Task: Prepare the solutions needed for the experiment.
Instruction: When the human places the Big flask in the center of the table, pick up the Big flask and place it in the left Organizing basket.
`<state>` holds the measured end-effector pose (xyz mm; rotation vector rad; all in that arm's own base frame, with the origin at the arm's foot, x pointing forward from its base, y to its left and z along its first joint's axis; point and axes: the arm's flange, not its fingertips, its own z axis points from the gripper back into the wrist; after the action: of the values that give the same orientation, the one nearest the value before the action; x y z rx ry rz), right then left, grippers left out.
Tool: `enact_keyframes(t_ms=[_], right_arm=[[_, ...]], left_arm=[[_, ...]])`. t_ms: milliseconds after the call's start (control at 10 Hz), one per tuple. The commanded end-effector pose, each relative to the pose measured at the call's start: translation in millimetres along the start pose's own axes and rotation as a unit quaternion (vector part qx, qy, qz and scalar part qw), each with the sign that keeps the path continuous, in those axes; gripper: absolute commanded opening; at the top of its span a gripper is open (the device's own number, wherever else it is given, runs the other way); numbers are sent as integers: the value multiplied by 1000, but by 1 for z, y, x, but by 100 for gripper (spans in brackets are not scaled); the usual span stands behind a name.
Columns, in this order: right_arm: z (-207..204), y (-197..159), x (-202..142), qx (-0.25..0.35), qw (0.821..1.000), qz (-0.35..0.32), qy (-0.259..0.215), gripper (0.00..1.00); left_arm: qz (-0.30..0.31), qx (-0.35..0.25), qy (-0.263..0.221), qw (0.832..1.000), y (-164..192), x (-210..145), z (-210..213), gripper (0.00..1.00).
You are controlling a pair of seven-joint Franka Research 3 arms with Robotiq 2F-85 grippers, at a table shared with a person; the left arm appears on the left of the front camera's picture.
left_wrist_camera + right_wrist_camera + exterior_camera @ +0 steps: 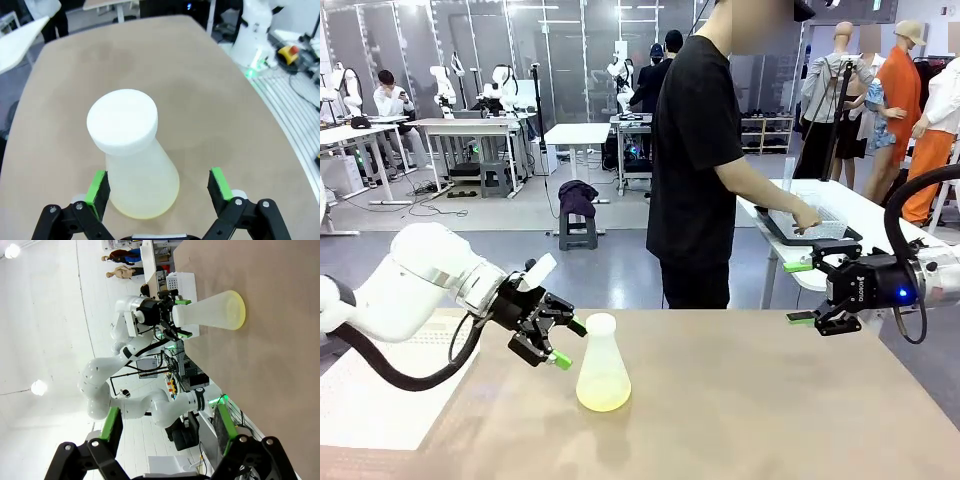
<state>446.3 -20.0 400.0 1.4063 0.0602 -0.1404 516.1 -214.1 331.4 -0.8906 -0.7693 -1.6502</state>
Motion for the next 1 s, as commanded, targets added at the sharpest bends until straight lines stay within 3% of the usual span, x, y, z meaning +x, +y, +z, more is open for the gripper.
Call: enact_keyframes(t_ms=[0,600,900], right_arm=[[1,0,-2,-3,1000,2,2,92],[1,0,-2,-3,1000,2,2,92],[1,0,-2,-3,1000,2,2,92]], left_arm=[[-2,-12,-61,998,14,-8,4,100],[18,-60,-172,983,31,-38,-3,100],[14,-72,-188,979,34,-41,-15,100]])
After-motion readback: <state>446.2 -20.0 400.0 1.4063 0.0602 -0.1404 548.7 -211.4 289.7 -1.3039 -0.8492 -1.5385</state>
